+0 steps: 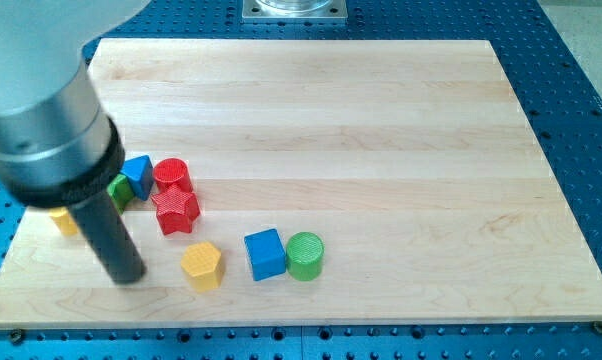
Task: Move the yellow heart close to the yellow hexagon
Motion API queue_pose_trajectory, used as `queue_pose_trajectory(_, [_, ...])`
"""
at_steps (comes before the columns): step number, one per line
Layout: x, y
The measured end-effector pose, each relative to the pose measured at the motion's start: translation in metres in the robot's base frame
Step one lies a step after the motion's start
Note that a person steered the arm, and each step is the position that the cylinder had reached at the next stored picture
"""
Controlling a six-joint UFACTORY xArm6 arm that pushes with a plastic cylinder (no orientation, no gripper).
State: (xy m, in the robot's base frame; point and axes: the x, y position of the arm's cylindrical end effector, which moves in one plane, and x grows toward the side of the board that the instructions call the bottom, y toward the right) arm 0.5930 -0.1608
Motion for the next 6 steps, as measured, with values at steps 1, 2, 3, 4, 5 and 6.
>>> queue_pose_trajectory(1, [0.014, 0.060])
queue_pose_trajectory(2, [0.019, 0.023])
queue_pose_trajectory(3, [0.002, -0.045])
queue_pose_trajectory(4, [-0.018, -0.121])
queue_pose_trajectory(5, [-0.028, -0.143])
queue_pose_trajectory(6, [-0.072, -0.110])
